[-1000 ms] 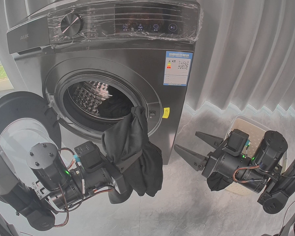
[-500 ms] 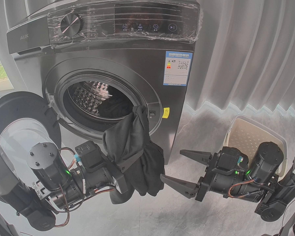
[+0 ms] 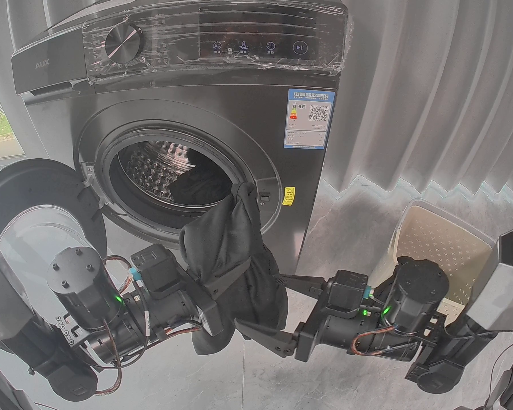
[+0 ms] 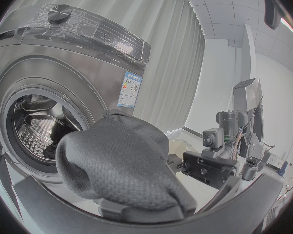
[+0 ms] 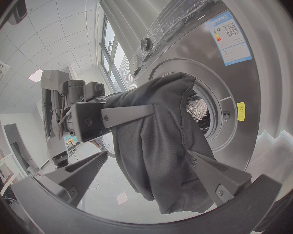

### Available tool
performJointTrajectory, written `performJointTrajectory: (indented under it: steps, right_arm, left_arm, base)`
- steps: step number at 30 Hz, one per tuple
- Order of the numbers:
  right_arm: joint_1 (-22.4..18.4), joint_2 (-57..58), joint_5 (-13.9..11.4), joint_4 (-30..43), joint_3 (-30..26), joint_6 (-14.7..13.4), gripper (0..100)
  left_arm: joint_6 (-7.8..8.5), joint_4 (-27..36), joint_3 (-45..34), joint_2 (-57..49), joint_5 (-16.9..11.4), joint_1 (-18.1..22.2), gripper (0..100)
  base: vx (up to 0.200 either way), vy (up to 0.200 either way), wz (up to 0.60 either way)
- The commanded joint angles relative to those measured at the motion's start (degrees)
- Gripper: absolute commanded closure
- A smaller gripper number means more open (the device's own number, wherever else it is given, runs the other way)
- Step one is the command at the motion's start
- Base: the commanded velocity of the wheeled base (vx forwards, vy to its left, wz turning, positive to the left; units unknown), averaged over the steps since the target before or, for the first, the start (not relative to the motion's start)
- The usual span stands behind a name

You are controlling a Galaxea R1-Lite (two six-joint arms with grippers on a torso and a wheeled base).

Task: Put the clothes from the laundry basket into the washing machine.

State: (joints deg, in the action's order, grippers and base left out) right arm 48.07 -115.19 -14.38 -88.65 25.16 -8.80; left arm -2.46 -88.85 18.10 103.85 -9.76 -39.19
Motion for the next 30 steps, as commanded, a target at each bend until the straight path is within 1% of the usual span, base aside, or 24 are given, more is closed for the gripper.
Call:
performJointTrajectory:
  steps: [1, 2, 3, 5, 11, 16, 19, 20, 21, 23, 30]
  right_arm:
    - [0.6, -5.5, 0.7, 0.0, 4.1, -0.3, 0]
    - [0.6, -5.6, 0.9, 0.0, 4.3, -0.3, 0]
    - [1.3, -6.2, 2.8, 0.0, 6.0, -0.4, 0]
    - [1.9, -6.9, 3.9, 0.0, 8.1, -0.5, 0]
    - [3.7, -9.1, 4.1, 0.0, 11.0, -0.6, 0]
    - [4.1, -10.4, 4.5, 0.0, 12.6, -0.8, 0]
    - [4.1, -10.8, 4.6, 0.0, 13.9, -1.2, 0]
    - [4.1, -10.8, 4.6, 0.0, 13.9, -1.2, 100]
    - [4.1, -10.7, 5.2, 0.0, 14.0, -1.4, 100]
    - [4.1, -10.2, 5.4, 0.0, 13.8, -1.6, 100]
    - [5.5, -7.7, 5.5, 0.0, 11.0, -1.7, 100]
  left_arm:
    - [-0.09, 0.0, 0.3, 0.1, 0.0, -0.1, 100]
    - [-0.17, 0.0, 0.4, 0.2, 0.0, -0.1, 100]
    - [-0.53, 0.0, 0.4, 0.2, 0.1, -0.4, 100]
    - [-0.7, 0.0, 0.6, 0.1, 0.2, -0.5, 100]
    - [-0.79, 0.0, 0.8, 1.0, 0.4, -0.5, 100]
    - [-0.79, 0.0, 1.0, 1.1, 0.4, -0.5, 100]
    - [-1.32, 0.0, 1.2, 1.1, 0.5, -0.5, 100]
    - [-1.32, 0.0, 1.2, 1.1, 0.5, -0.5, 100]
    - [-1.4, 0.0, 1.2, 1.2, 1.0, -0.5, 100]
    - [-1.4, 0.0, 1.3, 1.2, 1.2, -0.5, 100]
    - [-1.49, 0.0, 1.6, 1.4, 1.2, -0.1, 100]
  base:
    - [0.0, 0.0, 0.0]
    - [0.0, 0.0, 0.0]
    - [0.0, 0.0, 0.0]
    - [0.0, 0.0, 0.0]
    - [0.0, 0.0, 0.0]
    - [0.0, 0.0, 0.0]
    - [0.0, 0.0, 0.0]
    - [0.0, 0.0, 0.0]
    - [0.0, 0.0, 0.0]
    - [0.0, 0.0, 0.0]
    - [0.0, 0.0, 0.0]
